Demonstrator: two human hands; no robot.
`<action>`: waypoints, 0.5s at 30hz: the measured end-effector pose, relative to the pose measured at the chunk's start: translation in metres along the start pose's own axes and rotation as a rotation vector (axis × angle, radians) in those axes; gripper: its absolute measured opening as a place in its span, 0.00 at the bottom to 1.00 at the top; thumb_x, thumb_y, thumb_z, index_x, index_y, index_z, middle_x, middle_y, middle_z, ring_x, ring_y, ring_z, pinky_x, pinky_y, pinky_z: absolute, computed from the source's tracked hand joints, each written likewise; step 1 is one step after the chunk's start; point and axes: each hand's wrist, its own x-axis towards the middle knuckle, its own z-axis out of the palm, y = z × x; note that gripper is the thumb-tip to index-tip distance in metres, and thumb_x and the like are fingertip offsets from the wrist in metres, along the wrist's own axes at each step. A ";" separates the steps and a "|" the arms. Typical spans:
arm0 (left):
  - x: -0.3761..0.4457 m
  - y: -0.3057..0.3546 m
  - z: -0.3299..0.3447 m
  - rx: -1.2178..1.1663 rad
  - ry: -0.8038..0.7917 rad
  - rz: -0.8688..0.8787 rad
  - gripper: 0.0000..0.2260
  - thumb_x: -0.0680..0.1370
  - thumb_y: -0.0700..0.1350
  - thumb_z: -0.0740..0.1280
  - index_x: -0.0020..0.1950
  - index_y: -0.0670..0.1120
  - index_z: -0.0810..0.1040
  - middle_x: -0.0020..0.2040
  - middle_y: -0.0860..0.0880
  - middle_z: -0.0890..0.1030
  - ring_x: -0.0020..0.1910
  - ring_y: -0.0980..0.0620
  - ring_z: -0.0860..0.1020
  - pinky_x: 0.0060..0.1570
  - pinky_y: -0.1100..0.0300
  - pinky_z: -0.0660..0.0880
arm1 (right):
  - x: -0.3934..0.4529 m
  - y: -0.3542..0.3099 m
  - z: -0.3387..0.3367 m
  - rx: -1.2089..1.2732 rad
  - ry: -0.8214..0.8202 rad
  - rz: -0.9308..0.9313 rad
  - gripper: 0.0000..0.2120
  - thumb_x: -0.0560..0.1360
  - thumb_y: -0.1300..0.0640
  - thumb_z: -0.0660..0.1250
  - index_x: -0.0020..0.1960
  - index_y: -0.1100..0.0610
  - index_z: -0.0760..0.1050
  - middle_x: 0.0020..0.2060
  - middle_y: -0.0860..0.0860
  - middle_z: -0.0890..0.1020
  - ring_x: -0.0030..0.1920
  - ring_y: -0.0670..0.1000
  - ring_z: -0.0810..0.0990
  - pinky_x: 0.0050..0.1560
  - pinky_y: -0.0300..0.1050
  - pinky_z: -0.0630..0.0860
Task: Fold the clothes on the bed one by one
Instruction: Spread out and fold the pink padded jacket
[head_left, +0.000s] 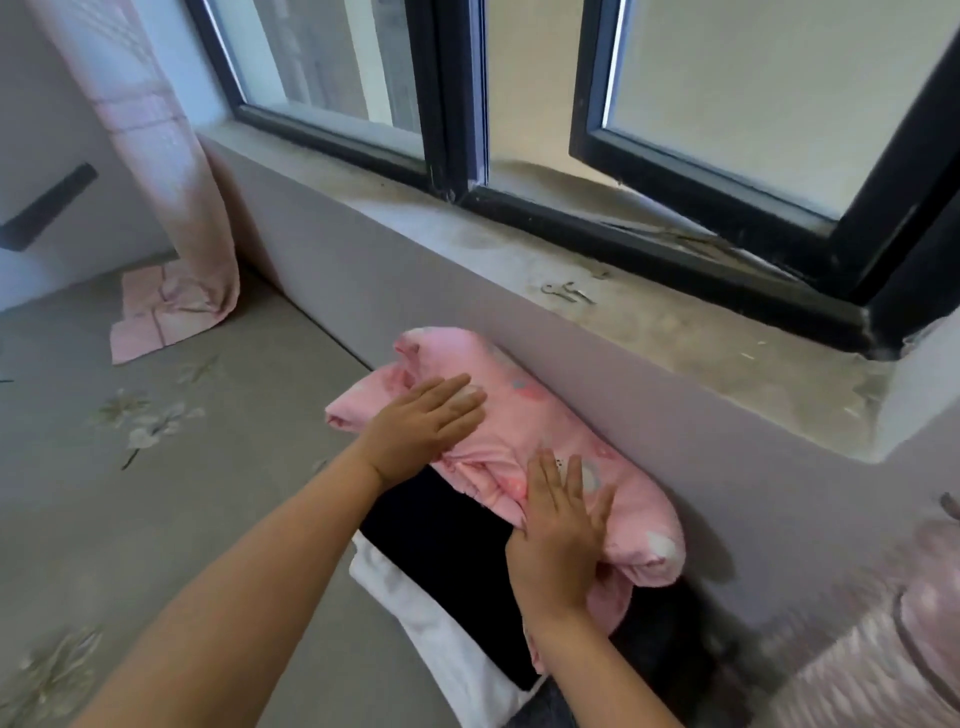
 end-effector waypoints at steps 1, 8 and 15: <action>-0.005 -0.003 0.008 -0.008 -0.001 0.008 0.15 0.77 0.37 0.53 0.51 0.45 0.79 0.49 0.45 0.84 0.47 0.43 0.82 0.42 0.49 0.79 | -0.001 -0.002 0.005 -0.012 -0.141 0.004 0.34 0.48 0.70 0.75 0.55 0.63 0.79 0.56 0.58 0.80 0.57 0.64 0.78 0.51 0.73 0.67; -0.067 0.031 0.078 -0.181 -0.804 -0.242 0.39 0.67 0.45 0.74 0.72 0.44 0.58 0.73 0.38 0.59 0.72 0.39 0.57 0.67 0.57 0.62 | -0.031 0.006 0.077 -0.047 -0.893 -0.102 0.38 0.75 0.44 0.60 0.75 0.49 0.40 0.73 0.50 0.34 0.71 0.62 0.30 0.64 0.72 0.37; -0.033 0.031 0.086 -0.318 -0.798 -0.487 0.18 0.78 0.41 0.55 0.68 0.45 0.65 0.65 0.44 0.72 0.64 0.46 0.70 0.59 0.56 0.64 | -0.007 0.024 0.070 0.089 -1.008 -0.147 0.36 0.73 0.43 0.61 0.75 0.51 0.48 0.75 0.47 0.41 0.74 0.57 0.38 0.70 0.61 0.47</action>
